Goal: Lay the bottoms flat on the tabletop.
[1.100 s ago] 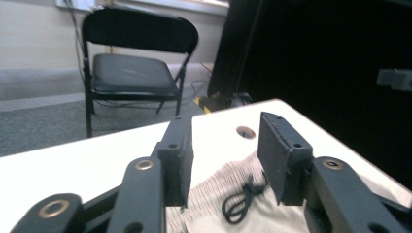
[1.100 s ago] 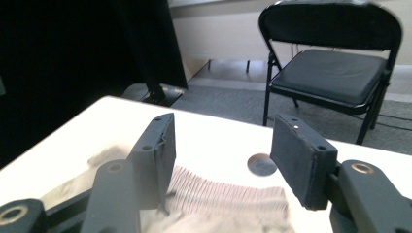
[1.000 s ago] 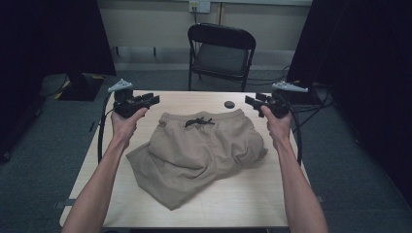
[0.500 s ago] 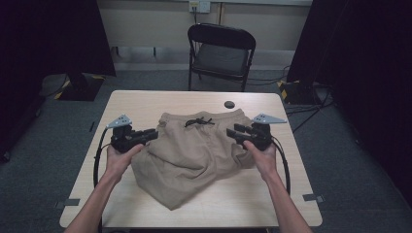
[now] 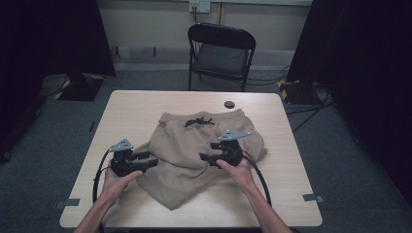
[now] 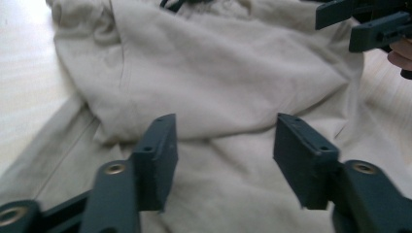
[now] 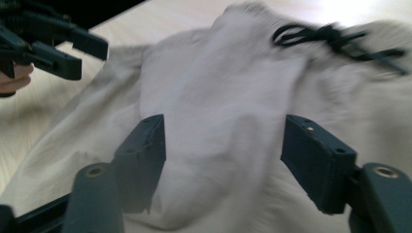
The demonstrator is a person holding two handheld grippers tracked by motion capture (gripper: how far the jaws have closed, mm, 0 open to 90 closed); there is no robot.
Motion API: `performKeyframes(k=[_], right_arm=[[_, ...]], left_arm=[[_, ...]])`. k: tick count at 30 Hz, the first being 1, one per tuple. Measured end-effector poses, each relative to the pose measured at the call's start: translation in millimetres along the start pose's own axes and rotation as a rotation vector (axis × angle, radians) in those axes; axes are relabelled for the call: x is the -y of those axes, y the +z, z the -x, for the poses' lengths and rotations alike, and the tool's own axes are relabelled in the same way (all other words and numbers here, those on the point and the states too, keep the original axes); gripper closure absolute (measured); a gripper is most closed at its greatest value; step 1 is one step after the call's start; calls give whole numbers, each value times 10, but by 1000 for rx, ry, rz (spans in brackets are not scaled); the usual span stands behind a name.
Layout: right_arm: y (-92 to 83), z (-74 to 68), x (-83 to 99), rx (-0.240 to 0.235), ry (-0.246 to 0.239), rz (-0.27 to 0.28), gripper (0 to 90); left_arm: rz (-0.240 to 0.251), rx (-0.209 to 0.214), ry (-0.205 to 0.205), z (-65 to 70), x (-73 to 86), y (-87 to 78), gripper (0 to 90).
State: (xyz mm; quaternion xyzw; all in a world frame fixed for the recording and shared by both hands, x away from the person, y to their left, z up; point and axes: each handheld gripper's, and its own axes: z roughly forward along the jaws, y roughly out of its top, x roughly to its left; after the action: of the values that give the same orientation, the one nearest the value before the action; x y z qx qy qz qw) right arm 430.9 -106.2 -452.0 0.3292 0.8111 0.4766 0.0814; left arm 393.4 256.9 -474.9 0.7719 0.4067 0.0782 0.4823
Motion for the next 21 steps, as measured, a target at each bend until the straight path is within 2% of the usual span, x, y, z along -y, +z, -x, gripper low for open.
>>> performKeyframes(k=[1,3,6,7,10,11,13,14,15,18,21], right_arm=[[43,-11,5,-5,2,-3,291],[205,-38,35,-23,7,-24,272],[300,-63,62,-27,2,-40,262],[393,-95,89,-20,-13,-66,259],[468,-114,112,-5,-31,-90,269],[492,-118,121,3,-33,-102,296],[563,-95,171,38,-51,-137,438],[563,-95,171,38,-51,-137,438],[571,-86,180,43,-50,-141,475],[563,-49,188,61,-45,-121,723],[541,14,179,61,-20,-105,847]], left_arm=[[-23,-4,2,-15,30,17,367],[-31,-16,4,-12,76,30,333],[-66,-31,6,-26,140,67,303],[-92,-40,12,-34,169,95,312],[-113,-47,34,-22,190,125,312],[-100,-58,41,-7,205,132,315],[-97,-60,51,11,217,135,347],[-96,-63,55,17,219,134,347],[-95,-64,68,28,227,134,362],[-93,-81,102,58,248,128,453],[-100,-103,129,68,253,115,578]])
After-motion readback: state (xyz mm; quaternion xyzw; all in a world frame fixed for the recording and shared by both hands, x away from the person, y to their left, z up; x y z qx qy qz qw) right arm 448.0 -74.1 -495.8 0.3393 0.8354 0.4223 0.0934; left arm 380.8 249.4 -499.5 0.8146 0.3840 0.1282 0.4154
